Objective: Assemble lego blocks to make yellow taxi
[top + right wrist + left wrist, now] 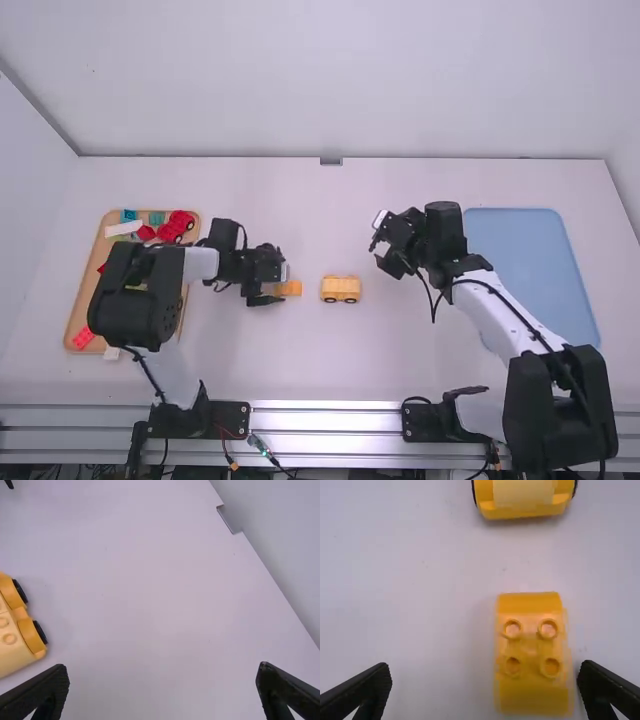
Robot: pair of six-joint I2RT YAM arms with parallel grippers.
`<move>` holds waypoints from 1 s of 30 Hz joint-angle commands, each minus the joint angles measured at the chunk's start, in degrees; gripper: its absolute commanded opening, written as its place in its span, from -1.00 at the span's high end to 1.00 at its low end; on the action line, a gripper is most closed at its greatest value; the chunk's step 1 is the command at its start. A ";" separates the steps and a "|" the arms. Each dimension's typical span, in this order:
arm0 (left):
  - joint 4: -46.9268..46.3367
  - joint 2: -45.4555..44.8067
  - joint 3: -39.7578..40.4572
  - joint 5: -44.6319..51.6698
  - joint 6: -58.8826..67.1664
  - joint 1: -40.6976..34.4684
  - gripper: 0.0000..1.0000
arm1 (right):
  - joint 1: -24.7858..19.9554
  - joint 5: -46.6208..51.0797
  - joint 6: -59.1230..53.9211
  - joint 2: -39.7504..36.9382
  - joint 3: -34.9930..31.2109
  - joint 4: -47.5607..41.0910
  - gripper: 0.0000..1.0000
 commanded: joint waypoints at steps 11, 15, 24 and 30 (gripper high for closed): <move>8.39 8.13 -1.09 23.71 -8.50 6.16 -0.98 | -0.11 -1.60 0.33 -0.90 -0.33 0.31 -0.98; 0.63 10.12 2.60 23.63 -3.30 6.21 -0.98 | 0.46 -1.55 0.52 -0.90 -0.33 0.22 -0.98; -5.25 14.86 5.66 23.39 7.17 5.05 -0.60 | 0.96 -1.55 0.11 -0.90 -0.33 0.15 -0.97; -4.15 16.13 5.70 21.68 7.15 3.87 -0.13 | 1.07 -1.53 0.09 -0.90 -0.33 0.17 -0.98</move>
